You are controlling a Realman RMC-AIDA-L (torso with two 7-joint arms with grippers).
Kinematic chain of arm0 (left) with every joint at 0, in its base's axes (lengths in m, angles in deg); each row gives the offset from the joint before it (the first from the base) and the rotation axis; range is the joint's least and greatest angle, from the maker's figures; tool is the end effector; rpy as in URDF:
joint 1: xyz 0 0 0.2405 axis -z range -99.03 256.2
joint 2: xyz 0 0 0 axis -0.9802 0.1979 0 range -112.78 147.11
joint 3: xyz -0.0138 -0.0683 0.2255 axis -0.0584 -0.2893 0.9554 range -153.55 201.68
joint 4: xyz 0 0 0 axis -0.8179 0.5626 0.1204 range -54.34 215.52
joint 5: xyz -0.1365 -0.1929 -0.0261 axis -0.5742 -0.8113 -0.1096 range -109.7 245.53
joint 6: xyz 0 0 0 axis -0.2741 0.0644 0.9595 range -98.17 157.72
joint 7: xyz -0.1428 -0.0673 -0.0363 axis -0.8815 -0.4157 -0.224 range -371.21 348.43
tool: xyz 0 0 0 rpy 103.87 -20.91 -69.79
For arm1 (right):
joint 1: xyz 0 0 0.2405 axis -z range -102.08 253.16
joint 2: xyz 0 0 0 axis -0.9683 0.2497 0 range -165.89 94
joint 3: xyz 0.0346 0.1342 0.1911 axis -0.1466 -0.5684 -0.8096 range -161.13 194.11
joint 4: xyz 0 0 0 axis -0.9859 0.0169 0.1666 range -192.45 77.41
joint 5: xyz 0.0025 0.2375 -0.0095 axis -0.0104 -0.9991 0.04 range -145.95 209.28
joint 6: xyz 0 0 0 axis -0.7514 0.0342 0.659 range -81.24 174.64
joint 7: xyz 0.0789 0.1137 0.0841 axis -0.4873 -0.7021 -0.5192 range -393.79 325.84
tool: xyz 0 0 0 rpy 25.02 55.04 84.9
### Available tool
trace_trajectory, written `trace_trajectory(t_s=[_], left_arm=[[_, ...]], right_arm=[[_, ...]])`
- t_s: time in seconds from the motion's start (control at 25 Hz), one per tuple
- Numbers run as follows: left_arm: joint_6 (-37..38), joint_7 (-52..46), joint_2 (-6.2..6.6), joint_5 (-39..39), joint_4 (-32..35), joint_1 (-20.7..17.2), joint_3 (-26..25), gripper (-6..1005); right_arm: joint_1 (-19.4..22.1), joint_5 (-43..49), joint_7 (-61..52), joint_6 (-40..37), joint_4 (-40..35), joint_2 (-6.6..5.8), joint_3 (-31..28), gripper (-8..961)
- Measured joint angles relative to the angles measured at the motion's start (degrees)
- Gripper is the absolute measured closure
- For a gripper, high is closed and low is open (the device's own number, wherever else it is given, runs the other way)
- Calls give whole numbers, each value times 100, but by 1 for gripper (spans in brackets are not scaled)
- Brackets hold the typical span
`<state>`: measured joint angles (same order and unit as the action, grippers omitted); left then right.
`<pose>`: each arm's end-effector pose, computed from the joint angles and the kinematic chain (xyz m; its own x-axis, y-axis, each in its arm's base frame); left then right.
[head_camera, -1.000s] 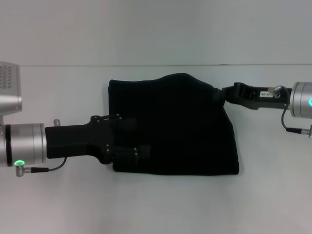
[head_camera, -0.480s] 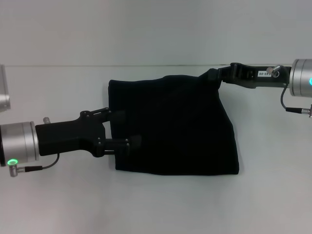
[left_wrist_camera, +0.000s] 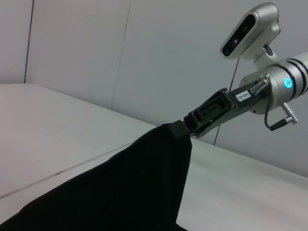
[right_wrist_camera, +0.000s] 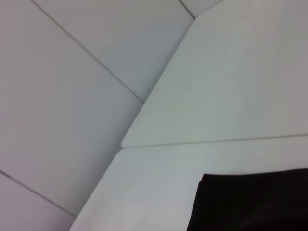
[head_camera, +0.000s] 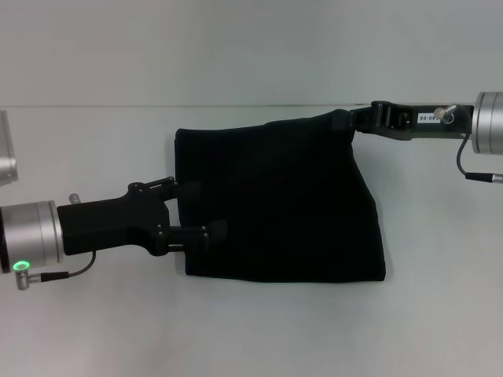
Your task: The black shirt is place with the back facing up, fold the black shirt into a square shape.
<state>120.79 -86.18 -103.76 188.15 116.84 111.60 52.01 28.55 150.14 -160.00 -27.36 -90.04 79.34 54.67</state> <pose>-0.2543 0.3535 -0.0038 0.7719 0.2961 0.5625 0.4601 -0.8709 -0.1730 0.1938 0.4462 0.0078 0.3670 -0.7649 -0.5294 -0.8839 -0.4641 0.0579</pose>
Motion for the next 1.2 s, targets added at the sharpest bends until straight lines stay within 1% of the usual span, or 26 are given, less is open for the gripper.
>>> trace_trajectory(t_s=[0.28,0.48,0.76,0.88,1.08,1.2], left_arm=[[-74,-51,-14,0,-28,-9,1,96],[-135,-74,-26,0,-87,-30,-7,95],[-181,-101,-51,0,-93,-51,-61,95],[-252,-132,-64,0,-132,-51,-62,96],[-313,-132,-67,0,-230,-50,-60,96],[-315,-132,-73,1,-238,-50,-61,95]], right_arm=[[125,0,142,-246,-15,-33,-22,845],[214,0,403,-453,-18,-87,-77,837],[343,5,614,-668,-13,-94,-74,827],[484,41,648,-631,38,-73,-39,823],[840,58,651,-294,117,-19,206,815],[992,60,651,-75,320,-56,236,811]])
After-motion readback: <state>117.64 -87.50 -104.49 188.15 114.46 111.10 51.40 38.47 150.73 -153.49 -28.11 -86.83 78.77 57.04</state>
